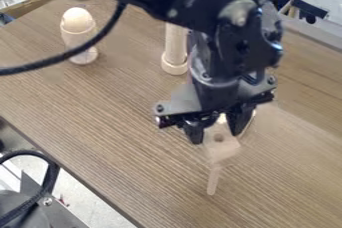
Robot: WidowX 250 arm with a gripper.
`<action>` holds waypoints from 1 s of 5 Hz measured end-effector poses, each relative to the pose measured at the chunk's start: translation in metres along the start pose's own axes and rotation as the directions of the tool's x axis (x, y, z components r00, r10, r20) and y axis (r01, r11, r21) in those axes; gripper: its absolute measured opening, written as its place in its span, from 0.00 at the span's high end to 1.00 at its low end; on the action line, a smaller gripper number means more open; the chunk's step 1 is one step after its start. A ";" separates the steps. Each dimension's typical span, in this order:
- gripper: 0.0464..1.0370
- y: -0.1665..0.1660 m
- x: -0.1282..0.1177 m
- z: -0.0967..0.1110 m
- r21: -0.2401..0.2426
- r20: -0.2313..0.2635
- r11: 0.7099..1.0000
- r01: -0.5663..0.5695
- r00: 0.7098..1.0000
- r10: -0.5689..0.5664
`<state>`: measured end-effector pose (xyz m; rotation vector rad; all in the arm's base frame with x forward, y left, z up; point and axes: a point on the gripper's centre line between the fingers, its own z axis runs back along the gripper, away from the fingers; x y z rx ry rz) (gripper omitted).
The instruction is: Removed the cube with a hole
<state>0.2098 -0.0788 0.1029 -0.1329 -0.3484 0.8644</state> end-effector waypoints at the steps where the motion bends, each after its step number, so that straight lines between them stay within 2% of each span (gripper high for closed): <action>1: 0.48 0.011 0.013 0.000 0.013 0.025 0.999 -0.031 0.999 0.031; 2: 0.48 0.020 0.027 -0.003 0.030 0.044 0.998 -0.057 0.997 0.056; 3: 0.48 0.028 0.036 -0.011 0.071 0.045 0.995 -0.063 0.997 0.060; 4: 0.48 0.036 0.037 -0.026 0.125 0.025 0.991 -0.053 0.998 0.050; 5: 0.48 0.042 0.034 -0.047 0.153 -0.011 0.988 -0.018 1.000 0.020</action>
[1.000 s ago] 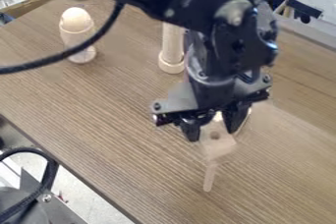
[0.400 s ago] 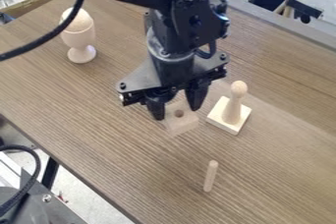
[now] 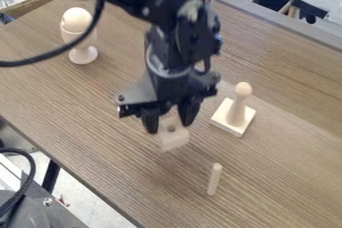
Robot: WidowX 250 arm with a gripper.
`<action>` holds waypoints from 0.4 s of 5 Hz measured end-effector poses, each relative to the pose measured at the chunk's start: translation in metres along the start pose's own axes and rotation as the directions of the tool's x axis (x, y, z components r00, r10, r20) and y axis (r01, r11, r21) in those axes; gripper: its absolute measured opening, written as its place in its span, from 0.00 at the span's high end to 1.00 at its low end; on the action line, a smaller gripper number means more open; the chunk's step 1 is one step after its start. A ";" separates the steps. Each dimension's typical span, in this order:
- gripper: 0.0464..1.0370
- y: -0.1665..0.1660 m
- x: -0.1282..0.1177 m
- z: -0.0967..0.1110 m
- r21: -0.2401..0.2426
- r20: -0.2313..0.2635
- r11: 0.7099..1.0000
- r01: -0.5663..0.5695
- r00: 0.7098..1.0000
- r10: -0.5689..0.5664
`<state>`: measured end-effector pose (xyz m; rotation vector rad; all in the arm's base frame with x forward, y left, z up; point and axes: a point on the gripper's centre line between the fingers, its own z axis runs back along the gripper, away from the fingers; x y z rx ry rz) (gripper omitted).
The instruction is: Removed the cube with a hole
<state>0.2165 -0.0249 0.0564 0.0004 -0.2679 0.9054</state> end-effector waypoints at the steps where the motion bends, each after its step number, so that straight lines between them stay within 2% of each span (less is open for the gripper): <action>1: 0.48 0.003 -0.004 -0.021 0.049 -0.036 0.998 0.025 0.999 -0.023; 2: 0.46 -0.004 -0.003 -0.027 0.023 -0.041 0.999 0.029 0.999 -0.028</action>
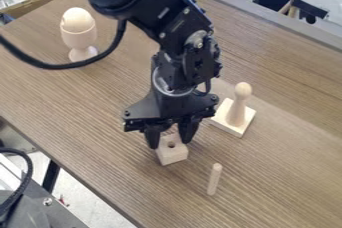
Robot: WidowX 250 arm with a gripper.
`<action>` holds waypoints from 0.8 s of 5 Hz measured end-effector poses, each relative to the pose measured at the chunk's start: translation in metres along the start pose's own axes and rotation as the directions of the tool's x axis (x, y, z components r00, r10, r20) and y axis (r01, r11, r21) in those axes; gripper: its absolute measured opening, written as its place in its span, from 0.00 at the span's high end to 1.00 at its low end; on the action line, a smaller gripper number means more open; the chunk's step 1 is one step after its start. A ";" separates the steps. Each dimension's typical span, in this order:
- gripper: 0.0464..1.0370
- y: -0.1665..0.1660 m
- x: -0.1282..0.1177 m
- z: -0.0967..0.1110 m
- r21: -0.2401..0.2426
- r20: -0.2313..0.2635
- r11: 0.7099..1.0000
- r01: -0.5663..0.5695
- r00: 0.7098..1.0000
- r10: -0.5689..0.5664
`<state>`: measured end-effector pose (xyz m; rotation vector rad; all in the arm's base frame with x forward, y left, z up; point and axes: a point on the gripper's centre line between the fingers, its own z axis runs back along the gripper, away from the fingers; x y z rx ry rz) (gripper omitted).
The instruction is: Removed the cube with a hole
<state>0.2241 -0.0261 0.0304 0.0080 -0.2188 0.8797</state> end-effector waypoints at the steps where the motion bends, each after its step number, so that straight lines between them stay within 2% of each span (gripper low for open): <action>1: 0.37 0.002 0.000 -0.002 -0.024 -0.024 0.999 -0.039 0.999 0.038; 2: 0.09 0.010 -0.002 0.004 0.006 -0.023 0.999 -0.032 0.999 0.032; 3: 0.04 0.013 -0.001 0.023 0.011 -0.004 0.999 -0.040 0.999 0.040; 4: 0.04 0.010 0.000 0.049 0.018 0.004 0.999 -0.040 0.999 0.040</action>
